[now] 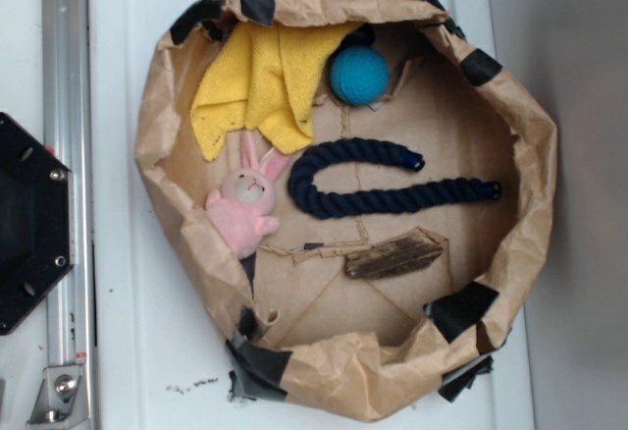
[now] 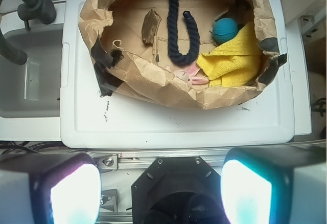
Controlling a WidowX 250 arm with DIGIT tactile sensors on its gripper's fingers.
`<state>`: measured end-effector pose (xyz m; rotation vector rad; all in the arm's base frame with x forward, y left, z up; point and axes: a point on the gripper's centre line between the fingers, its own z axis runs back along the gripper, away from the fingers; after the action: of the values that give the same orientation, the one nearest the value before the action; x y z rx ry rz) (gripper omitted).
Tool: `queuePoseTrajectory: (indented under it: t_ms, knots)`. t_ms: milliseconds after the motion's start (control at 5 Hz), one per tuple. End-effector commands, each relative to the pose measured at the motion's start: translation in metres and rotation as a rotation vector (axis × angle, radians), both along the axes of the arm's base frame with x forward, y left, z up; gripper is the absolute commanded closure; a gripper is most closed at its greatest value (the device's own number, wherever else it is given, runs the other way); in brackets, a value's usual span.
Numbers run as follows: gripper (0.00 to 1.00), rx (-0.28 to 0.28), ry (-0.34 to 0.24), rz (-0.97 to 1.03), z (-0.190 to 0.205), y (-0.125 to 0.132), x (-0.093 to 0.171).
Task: Grab the wood chip.
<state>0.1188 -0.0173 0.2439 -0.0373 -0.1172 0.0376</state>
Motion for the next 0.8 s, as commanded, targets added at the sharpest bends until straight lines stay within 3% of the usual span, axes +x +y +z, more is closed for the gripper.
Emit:
queuePoseTrajectory:
  t_ms: [0, 400, 600]
  knots:
    - [0.0, 0.0, 0.0, 0.0, 0.0, 0.0, 0.0]
    - [0.0, 0.068, -0.137, 0.155, -0.054, 0.02, 0.077]
    - [0.0, 0.058, -0.125, 0.153, -0.069, 0.021, 0.113]
